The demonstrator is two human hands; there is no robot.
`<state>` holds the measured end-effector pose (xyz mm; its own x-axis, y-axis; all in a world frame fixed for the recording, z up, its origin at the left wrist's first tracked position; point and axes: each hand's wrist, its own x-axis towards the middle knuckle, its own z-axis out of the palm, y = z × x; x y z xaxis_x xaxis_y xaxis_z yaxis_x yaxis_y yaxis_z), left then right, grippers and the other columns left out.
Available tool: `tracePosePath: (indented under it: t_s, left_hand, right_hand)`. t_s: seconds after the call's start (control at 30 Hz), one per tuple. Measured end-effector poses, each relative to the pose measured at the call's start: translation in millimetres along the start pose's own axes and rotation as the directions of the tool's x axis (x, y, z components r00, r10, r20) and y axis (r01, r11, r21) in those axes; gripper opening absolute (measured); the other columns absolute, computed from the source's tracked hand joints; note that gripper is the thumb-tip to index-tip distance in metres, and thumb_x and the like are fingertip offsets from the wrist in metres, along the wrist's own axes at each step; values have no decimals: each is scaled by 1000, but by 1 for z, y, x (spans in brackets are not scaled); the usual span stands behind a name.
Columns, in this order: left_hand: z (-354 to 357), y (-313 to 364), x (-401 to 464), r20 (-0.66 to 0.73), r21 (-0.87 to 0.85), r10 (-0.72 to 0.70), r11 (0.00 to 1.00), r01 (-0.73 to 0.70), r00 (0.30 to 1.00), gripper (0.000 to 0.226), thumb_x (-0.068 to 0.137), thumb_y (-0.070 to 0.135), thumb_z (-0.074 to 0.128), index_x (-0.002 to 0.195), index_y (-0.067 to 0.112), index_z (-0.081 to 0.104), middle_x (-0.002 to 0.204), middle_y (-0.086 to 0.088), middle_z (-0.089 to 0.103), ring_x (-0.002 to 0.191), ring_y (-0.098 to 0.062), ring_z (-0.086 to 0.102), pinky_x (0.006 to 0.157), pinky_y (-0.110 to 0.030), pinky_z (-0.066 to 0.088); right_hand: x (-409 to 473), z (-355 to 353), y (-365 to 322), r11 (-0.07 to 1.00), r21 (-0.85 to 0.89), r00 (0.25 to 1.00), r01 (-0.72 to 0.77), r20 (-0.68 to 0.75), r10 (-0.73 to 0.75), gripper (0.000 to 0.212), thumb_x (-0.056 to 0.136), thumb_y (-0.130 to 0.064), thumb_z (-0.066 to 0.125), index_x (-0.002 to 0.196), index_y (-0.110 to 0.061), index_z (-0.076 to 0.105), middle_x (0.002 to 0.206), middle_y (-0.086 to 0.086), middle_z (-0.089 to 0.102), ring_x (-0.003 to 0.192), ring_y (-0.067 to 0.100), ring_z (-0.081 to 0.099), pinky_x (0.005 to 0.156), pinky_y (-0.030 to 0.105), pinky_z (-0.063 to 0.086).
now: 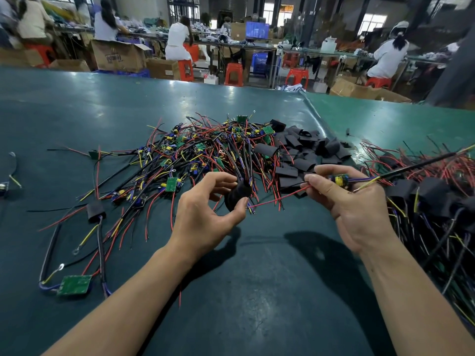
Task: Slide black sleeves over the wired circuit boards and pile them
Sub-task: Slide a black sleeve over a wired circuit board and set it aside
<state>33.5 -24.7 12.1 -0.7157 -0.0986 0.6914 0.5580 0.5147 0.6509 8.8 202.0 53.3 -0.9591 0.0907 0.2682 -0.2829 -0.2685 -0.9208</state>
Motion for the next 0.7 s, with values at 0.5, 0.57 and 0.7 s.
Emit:
tracePosePath:
  t_s: [0.5,0.57,0.7]
  left_hand:
    - [1,-1,-2,88,-73,104,992,-98,991,40,73,14,81,109,17,63,97,9,71,88,-8,69,75,-26,53]
    - [2,0,-2,84,-89,107,991,-100,991,40,72,12,81,108,17,63,96,9,72,87,-8,69,75,-28,54]
    - [3,1,-3,81,-116,130,986,-120,988,39,73,7,80,108,13,63,96,6,72,86,-9,69,75,-34,55]
  right_hand:
    - [2,-1,-7,961,271,997,-60,-28,71,24,68,5,65,90,-6,65,75,5,71,72,17,70,70,21,57]
    - [3,-1,-6,954,288,995,-78,-32,91,23,68,5,64,89,-7,64,74,4,71,71,17,70,69,21,56]
    - [3,0,0,965,248,995,-87,-33,98,23,66,7,65,85,-7,65,74,6,70,71,16,70,69,22,57]
